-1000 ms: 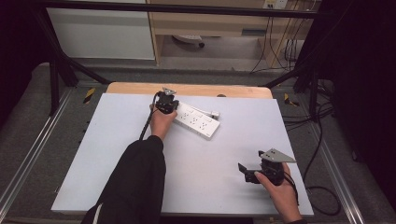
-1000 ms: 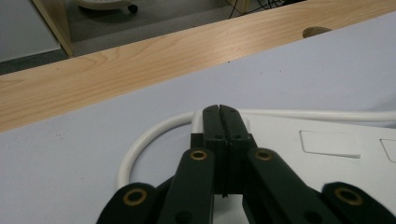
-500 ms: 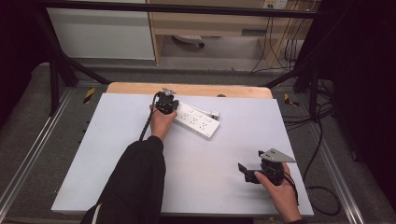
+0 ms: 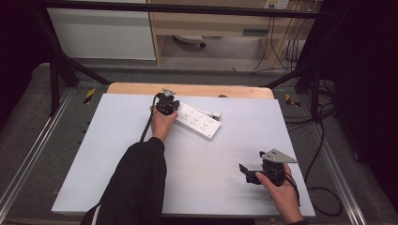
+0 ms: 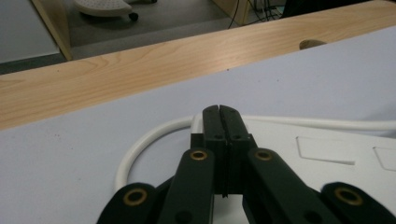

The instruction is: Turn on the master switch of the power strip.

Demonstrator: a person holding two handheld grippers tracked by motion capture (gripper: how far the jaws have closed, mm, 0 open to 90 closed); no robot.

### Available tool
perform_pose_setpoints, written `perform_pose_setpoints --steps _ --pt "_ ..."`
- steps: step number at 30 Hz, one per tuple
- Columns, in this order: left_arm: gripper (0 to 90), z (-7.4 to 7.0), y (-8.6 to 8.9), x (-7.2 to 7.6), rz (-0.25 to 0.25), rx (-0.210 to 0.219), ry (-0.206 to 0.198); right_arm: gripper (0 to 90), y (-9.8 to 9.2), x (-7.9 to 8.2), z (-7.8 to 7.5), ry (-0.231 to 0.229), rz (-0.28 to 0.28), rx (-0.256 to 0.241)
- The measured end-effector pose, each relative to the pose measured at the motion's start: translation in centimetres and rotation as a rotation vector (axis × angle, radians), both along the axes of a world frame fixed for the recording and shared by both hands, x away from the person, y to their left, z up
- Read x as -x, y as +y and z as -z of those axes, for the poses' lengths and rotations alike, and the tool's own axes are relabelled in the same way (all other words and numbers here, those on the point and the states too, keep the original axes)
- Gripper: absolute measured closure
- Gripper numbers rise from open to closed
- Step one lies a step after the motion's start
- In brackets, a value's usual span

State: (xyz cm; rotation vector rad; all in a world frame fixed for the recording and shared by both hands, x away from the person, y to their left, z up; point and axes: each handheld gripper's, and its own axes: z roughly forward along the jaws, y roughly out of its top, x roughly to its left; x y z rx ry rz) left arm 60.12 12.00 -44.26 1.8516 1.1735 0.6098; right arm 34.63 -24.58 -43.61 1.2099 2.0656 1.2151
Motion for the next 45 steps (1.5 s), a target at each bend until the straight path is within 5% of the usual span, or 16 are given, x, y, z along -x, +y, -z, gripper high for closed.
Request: perform_pose_setpoints --steps 10,26,32,45 --pt "90.0 -0.3 0.3 0.4 0.003 0.016 0.025 3.6 -0.1 -0.2 0.1 -0.003 0.017 0.002" --pt "90.0 -3.1 1.2 2.9 0.044 0.075 -0.014 3.9 0.1 -0.2 0.2 0.007 0.016 0.005" --pt "90.0 -4.0 2.7 4.6 0.058 0.064 -0.024 3.9 0.3 -0.4 0.2 0.005 0.006 0.023" --pt "90.0 -4.4 7.5 8.4 0.011 0.120 -0.008 4.0 0.5 -0.5 0.3 0.010 0.001 0.049"
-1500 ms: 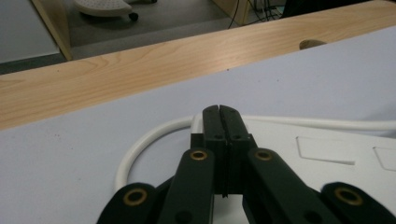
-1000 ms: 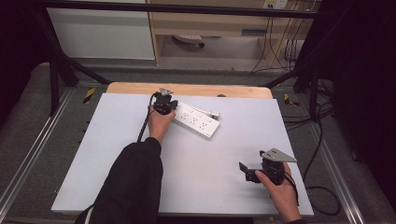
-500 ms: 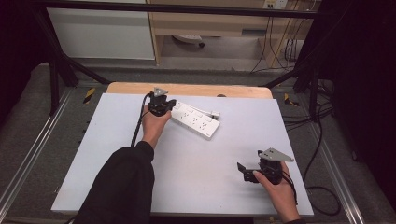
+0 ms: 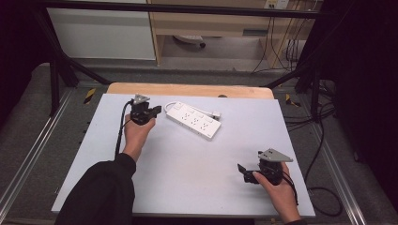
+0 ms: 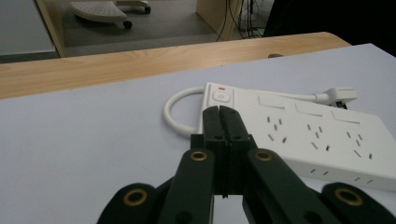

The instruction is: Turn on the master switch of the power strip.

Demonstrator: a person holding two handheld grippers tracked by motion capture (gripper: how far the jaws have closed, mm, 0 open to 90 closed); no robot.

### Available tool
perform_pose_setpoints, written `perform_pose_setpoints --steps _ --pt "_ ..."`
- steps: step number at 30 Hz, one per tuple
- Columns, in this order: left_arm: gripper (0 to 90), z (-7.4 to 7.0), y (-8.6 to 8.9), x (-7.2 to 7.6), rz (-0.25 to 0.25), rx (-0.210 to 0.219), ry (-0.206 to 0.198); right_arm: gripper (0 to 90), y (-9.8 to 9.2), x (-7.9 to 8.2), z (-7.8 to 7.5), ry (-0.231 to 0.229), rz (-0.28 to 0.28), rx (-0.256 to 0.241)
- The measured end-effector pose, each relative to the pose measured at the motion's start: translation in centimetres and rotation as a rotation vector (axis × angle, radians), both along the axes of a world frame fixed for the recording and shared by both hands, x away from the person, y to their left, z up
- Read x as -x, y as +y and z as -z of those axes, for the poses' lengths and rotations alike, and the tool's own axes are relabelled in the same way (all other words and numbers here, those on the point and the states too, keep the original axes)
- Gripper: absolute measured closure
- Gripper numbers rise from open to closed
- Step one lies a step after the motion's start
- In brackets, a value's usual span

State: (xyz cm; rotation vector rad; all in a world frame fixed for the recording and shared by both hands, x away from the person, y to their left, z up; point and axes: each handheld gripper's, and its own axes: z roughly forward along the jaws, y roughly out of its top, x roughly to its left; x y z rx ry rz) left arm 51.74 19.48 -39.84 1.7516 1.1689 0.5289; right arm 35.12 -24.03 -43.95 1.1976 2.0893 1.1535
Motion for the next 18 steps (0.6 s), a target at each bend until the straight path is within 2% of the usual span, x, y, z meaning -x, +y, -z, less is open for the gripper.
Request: perform_pose_setpoints --steps 4,6,9,12,15,18 --pt "90.0 0.0 1.2 0.7 -0.019 0.010 -0.001 4.0 0.0 0.0 0.0 0.002 0.002 0.001" --pt "90.0 -0.1 1.7 1.0 -0.024 0.001 0.000 3.9 0.0 0.0 0.0 0.000 -0.001 0.002" --pt "90.0 -0.1 2.1 1.3 -0.022 -0.016 -0.004 3.7 0.0 0.0 0.0 -0.001 -0.006 0.000" --pt "90.0 -0.2 2.3 1.6 -0.023 -0.005 -0.004 3.7 0.1 0.0 0.0 0.001 -0.008 0.002" --pt "90.0 -0.2 2.4 1.9 -0.013 -0.033 -0.012 3.7 0.1 -0.1 0.0 0.003 -0.008 0.003" --pt "88.8 -0.2 2.4 2.4 -0.012 -0.033 -0.014 3.7 0.0 -0.2 0.1 0.003 -0.009 0.006"
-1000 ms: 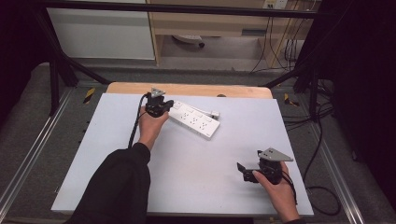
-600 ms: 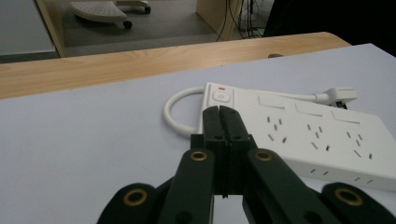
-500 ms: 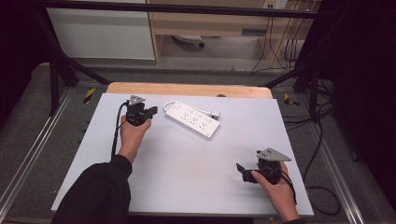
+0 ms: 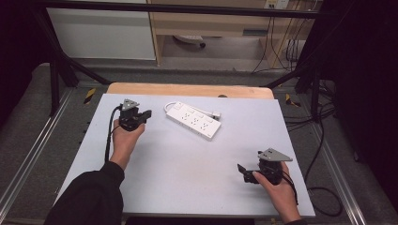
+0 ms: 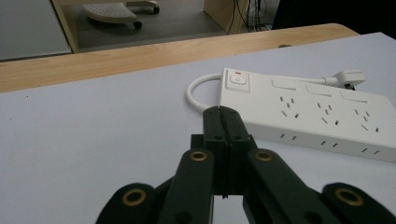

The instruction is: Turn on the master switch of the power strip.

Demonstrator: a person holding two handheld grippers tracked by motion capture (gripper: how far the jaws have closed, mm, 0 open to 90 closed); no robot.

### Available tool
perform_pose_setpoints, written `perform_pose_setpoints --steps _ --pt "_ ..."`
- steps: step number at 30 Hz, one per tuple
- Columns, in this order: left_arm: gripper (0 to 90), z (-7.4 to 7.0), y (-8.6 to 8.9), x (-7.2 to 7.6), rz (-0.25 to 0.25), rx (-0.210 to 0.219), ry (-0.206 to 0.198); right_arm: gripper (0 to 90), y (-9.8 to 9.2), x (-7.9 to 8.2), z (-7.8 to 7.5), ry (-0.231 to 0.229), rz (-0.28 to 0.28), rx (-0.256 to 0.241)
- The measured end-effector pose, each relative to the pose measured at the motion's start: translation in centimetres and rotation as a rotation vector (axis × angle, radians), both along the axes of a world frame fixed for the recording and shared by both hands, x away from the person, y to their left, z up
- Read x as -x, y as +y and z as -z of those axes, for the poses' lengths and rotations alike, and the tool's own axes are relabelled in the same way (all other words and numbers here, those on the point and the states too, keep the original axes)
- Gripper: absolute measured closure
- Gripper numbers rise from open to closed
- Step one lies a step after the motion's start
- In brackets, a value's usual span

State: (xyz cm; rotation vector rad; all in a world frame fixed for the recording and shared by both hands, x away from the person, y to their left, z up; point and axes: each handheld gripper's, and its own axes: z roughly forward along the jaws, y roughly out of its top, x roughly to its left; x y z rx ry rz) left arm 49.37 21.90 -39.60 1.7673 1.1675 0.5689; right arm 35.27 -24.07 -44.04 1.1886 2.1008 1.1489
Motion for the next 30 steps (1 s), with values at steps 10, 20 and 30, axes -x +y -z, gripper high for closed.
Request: perform_pose_setpoints --steps 10,20,30 --pt "65.6 -0.6 0.5 1.8 0.001 0.007 0.000 3.7 0.1 0.1 0.0 0.008 0.000 -0.001" --pt "38.8 -1.1 0.7 3.7 0.022 0.044 -0.010 3.7 0.2 0.1 0.0 0.009 -0.011 0.006" --pt "13.0 -1.9 0.9 5.8 0.032 0.066 -0.005 3.4 0.3 0.2 0.0 0.003 -0.022 0.000"
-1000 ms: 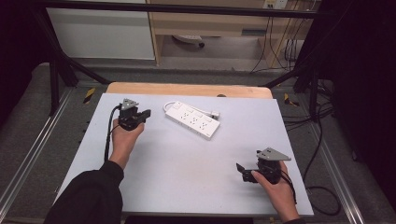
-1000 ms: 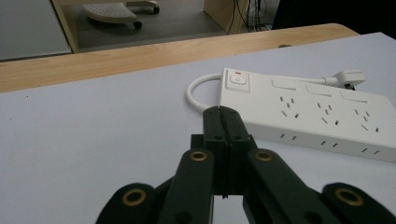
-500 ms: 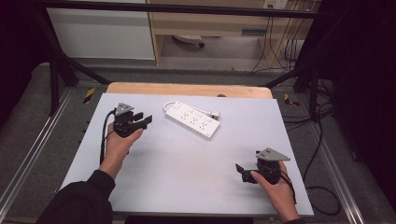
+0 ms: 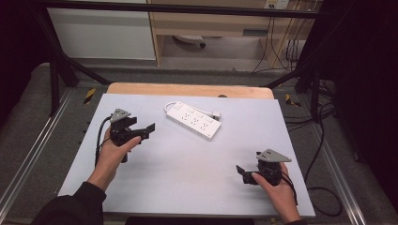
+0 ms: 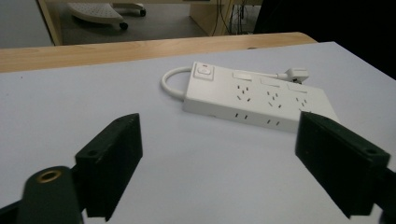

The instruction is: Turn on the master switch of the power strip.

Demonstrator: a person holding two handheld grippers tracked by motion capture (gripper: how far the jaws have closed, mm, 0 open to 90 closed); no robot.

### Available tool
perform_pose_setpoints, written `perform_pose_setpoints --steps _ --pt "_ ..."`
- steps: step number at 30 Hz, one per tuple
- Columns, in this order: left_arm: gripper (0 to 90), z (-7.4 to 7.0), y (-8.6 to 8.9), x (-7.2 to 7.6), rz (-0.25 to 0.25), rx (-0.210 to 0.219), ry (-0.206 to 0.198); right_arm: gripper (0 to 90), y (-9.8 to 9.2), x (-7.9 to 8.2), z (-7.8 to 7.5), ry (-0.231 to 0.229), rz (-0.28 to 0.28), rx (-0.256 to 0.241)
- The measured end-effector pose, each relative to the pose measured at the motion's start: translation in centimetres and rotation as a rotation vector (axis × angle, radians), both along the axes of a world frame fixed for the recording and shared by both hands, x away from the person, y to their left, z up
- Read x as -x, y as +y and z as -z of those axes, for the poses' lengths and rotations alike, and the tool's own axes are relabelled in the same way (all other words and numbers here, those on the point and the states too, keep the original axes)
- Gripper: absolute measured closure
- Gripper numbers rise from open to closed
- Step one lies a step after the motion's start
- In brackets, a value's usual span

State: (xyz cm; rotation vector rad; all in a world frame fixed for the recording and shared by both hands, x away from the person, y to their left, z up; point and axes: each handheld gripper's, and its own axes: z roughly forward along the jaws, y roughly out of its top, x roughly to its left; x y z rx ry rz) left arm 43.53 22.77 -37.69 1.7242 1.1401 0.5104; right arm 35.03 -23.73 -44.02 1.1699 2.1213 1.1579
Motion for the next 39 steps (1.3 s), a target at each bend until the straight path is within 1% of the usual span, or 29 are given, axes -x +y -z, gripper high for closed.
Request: perform_pose_setpoints --steps 6,13,15,18,21,26,29,32,36,39 --pt "10.9 -0.5 0.5 1.3 0.003 0.013 -0.005 3.7 0.0 0.0 0.0 -0.003 -0.002 0.005" --pt "9.3 -1.3 0.8 2.9 0.027 0.010 -0.021 3.5 0.0 0.0 0.0 -0.001 -0.001 0.003" --pt "8.0 -1.3 0.9 3.3 0.032 0.006 -0.028 3.6 0.0 0.1 -0.1 -0.009 -0.003 0.001" --pt "7.0 -1.4 1.1 4.0 0.035 0.009 -0.024 3.6 0.0 0.1 -0.1 -0.009 -0.004 0.001" --pt "6.9 -1.4 1.3 4.5 0.039 0.007 -0.028 3.8 0.0 0.1 -0.1 -0.010 -0.003 0.000" --pt "6.3 -1.2 1.6 5.4 0.038 -0.014 -0.033 4.4 0.1 0.1 -0.1 -0.012 -0.005 0.004" --pt "6.3 -1.0 1.8 6.0 0.036 -0.011 -0.031 4.2 0.1 0.1 -0.1 -0.009 -0.010 0.006" --pt "6.3 -1.2 2.1 6.7 0.021 0.010 -0.053 4.8 0.1 0.2 -0.1 -0.003 -0.014 0.004" --pt "6.4 -1.5 2.7 7.6 0.015 0.011 -0.069 5.0 0.2 0.3 -0.1 -0.003 -0.017 0.011" --pt "6.4 -1.6 3.1 8.3 0.019 0.011 -0.069 5.0 0.2 0.3 -0.1 -0.001 -0.013 0.011"
